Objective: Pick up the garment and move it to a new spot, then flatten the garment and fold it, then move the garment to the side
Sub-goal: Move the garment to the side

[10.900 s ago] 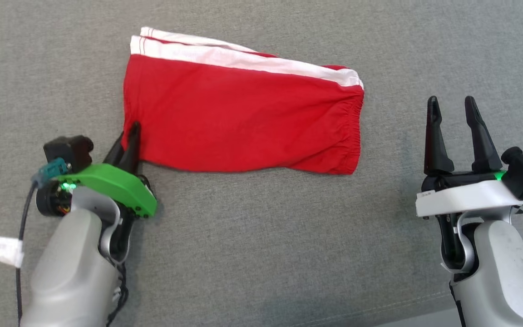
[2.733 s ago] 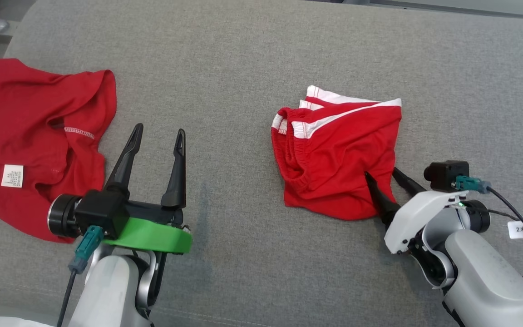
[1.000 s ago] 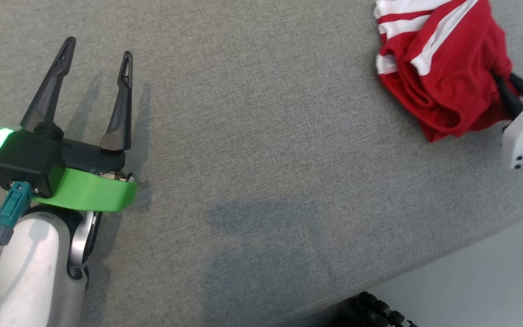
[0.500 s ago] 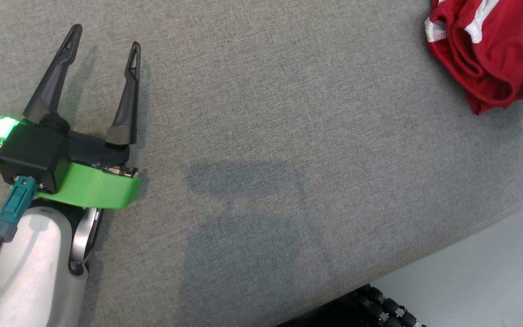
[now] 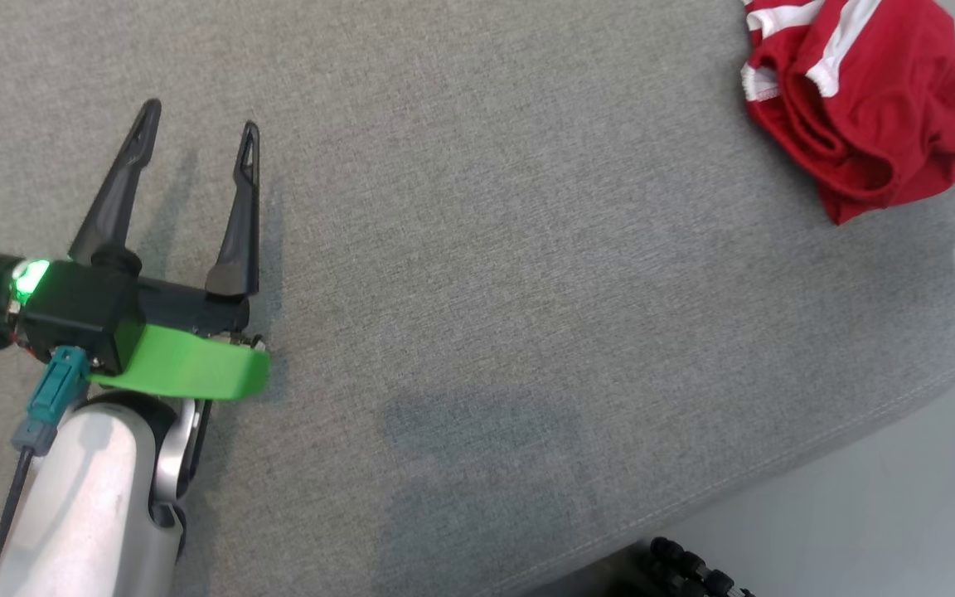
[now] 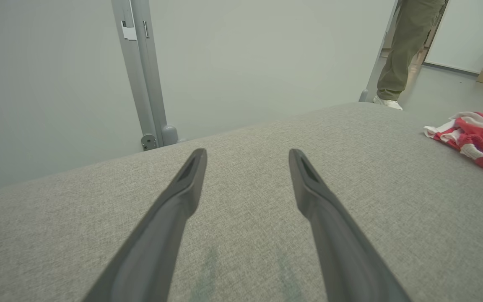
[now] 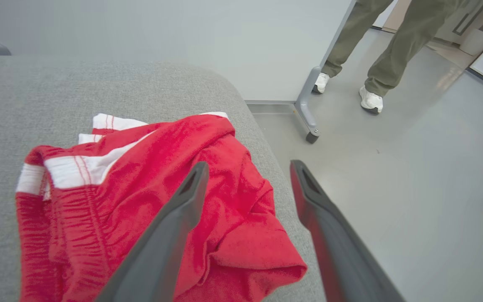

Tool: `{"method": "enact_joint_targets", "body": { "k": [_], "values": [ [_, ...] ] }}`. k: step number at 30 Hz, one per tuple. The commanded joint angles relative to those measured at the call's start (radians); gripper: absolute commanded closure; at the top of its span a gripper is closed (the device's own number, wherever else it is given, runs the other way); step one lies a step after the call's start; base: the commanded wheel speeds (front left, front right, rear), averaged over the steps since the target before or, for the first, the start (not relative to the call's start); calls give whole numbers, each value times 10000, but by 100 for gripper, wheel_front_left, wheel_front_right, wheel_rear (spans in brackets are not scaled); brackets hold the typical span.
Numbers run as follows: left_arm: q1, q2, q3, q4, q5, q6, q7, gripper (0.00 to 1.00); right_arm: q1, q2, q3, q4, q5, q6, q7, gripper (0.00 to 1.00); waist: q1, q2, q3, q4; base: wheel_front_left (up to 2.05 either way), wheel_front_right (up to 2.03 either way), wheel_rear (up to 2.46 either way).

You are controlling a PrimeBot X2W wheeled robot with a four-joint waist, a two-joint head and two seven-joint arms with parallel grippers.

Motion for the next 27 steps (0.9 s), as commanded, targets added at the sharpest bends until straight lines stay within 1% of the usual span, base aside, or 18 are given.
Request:
{"method": "enact_joint_targets", "body": {
  "k": [1,3,7,8,11,14,17,22,27],
  "values": [
    [253,-32,64,96,-126,98,-106,0,553,344,-360,-452,-159,-17,-38,0,-1,-1,-635,-72,0,0,0],
    [427,-132,102,176,-213,191,-216,0,1120,846,-957,-1333,-292,-17,-39,0,-1,-1,-934,-19,0,0,0],
    [672,-316,10,361,-373,259,-339,0,2316,1779,-1580,-2832,-667,-17,-40,0,-1,-1,-1460,270,0,0,0],
    [672,-316,10,361,-373,259,-339,0,2316,1779,-1580,-2832,-667,-17,-40,0,-1,-1,-1460,270,0,0,0],
    [853,-422,-56,500,-437,274,-412,0,2893,2437,-1692,-3660,-930,-15,-40,0,-1,-1,-1805,492,0,0,0],
    [1028,-510,-117,630,-494,348,-493,0,3297,2890,-1662,-4157,-1074,-15,-40,0,-1,-1,-2111,738,0,0,0],
    [1257,-570,-112,727,-580,443,-569,0,3433,3208,-1561,-4448,-1239,-15,-41,0,-1,-1,-2367,1028,0,0,0],
    [1522,-732,-23,924,-790,587,-778,0,3457,3496,-1284,-4868,-1518,-16,33,0,-1,-1,-2779,1726,0,0,0],
    [1890,-843,135,1213,-1009,748,-1042,0,3616,3491,-1033,-4967,-1699,-16,247,0,-1,-1,-3295,2452,0,0,0]
  ]
}}
